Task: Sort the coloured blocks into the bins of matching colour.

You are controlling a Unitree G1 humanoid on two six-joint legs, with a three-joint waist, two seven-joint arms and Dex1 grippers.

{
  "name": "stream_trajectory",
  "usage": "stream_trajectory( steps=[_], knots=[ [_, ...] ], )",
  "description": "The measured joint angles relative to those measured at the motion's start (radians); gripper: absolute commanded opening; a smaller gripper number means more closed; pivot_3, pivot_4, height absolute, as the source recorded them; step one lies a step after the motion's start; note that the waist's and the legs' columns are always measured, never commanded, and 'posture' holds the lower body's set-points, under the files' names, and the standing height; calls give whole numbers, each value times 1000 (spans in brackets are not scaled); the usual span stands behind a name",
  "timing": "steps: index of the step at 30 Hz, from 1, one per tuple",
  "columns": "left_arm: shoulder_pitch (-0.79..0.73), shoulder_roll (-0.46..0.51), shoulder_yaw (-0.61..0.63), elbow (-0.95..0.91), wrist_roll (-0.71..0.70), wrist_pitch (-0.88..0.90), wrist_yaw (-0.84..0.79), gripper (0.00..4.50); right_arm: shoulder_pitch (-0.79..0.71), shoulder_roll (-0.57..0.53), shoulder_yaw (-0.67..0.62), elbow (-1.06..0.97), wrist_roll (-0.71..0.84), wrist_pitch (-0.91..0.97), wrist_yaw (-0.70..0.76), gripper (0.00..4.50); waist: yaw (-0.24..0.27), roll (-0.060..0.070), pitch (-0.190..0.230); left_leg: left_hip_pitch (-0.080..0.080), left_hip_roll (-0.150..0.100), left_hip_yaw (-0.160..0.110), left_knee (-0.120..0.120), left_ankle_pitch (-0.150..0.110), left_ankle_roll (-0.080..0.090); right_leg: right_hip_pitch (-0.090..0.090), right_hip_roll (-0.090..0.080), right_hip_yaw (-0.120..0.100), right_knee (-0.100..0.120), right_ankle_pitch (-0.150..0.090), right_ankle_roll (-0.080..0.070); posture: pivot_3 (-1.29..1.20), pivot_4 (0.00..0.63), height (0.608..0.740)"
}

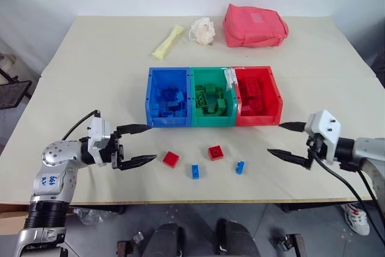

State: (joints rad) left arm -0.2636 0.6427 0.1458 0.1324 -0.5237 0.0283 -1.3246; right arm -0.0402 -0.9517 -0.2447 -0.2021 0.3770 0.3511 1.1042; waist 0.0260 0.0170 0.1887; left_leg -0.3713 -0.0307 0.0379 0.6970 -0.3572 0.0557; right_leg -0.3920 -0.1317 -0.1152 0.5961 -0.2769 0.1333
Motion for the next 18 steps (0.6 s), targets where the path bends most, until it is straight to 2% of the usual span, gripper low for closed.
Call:
stream_trajectory(
  steps=[4, 9, 13, 18],
  knots=[
    [18, 19, -1, 2, 0, -10, -53, 4500, 121, -52, -64, -5, -3, -4, 48, 4468, -1, 0, 0, 0, 0, 0, 0, 0, 0, 0, 0, 1, 0, 0, 0, 0, 150, 740],
    [43, 24, -1, -4, 0, -10, -65, 4500, 154, -61, -114, -22, 0, -3, 68, 4468, -2, 0, 0, 1, 1, 0, 0, 0, -1, 0, -1, 6, -1, 0, 0, 0, 150, 740],
    [79, 25, 9, -54, -2, -3, -55, 4500, 142, -61, -108, -47, 9, 10, 73, 4468, -3, 0, 0, 1, 1, 0, 0, -1, -1, 0, -3, 9, -1, 0, 0, 0, 150, 740],
    [146, 24, 22, -135, -21, 24, -26, 4500, 36, -60, -23, -91, 34, 64, 69, 4468, -4, 0, 0, 1, 3, -1, 0, -1, -2, 0, -4, 9, -2, 0, -1, 0, 150, 740]
  ],
)
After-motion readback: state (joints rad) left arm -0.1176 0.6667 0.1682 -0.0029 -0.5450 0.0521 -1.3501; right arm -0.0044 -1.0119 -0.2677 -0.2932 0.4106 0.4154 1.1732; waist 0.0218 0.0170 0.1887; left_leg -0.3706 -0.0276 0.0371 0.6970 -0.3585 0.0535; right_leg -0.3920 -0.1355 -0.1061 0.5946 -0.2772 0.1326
